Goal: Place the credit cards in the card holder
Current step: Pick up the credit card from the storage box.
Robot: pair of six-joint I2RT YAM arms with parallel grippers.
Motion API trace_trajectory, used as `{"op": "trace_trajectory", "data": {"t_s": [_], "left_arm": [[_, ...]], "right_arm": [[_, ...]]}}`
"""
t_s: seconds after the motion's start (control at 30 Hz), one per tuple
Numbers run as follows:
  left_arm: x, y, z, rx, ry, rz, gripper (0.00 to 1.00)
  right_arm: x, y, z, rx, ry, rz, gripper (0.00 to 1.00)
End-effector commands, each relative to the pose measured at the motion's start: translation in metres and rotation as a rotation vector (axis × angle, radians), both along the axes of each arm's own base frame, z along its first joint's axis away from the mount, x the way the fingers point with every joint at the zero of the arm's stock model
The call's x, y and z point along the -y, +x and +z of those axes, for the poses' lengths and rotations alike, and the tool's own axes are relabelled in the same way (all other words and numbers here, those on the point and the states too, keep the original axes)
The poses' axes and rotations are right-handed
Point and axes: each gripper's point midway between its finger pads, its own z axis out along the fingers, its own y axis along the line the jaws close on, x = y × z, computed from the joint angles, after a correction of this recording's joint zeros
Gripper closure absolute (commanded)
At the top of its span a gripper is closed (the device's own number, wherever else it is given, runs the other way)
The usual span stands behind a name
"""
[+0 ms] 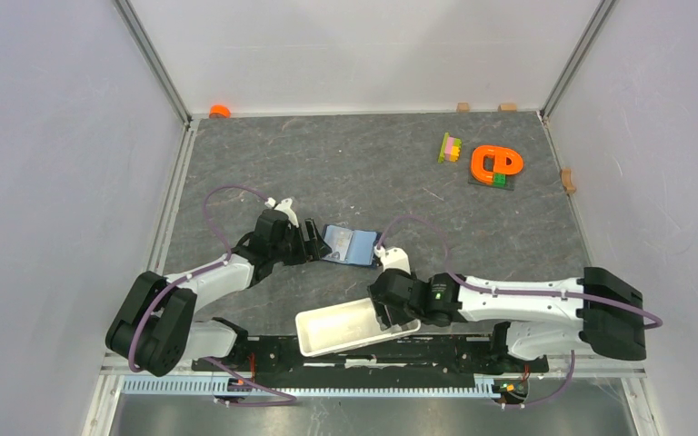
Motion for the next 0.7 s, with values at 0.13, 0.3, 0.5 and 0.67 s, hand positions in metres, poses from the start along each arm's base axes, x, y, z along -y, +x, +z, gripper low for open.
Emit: {"op": "trace_trajectory", "data": {"t_s": [0.13,0.3,0.5,0.67], "left_arm": [[0.001,0.003,0.001,0.03,0.004,-0.015,0.17],[0.0,0.003,0.001,0.032,0.005,-0.014,0.17],[0.0,0.003,0.0,0.033,0.004,-0.014,0.17],[0.0,0.003,-0.001,0.028,0.005,-0.014,0.17]], "right_arm": [[-0.002,-0.002,-0.017,0.0,-0.093,0.005,0.29],[-0.005,0.002,-0.002,0.031,-0.088,0.001,0.45],[-0.011,0.002,0.014,0.042,0.005,-0.011,0.55],[-0.011,0.001,0.018,0.04,0.027,-0.014,0.61]]}}
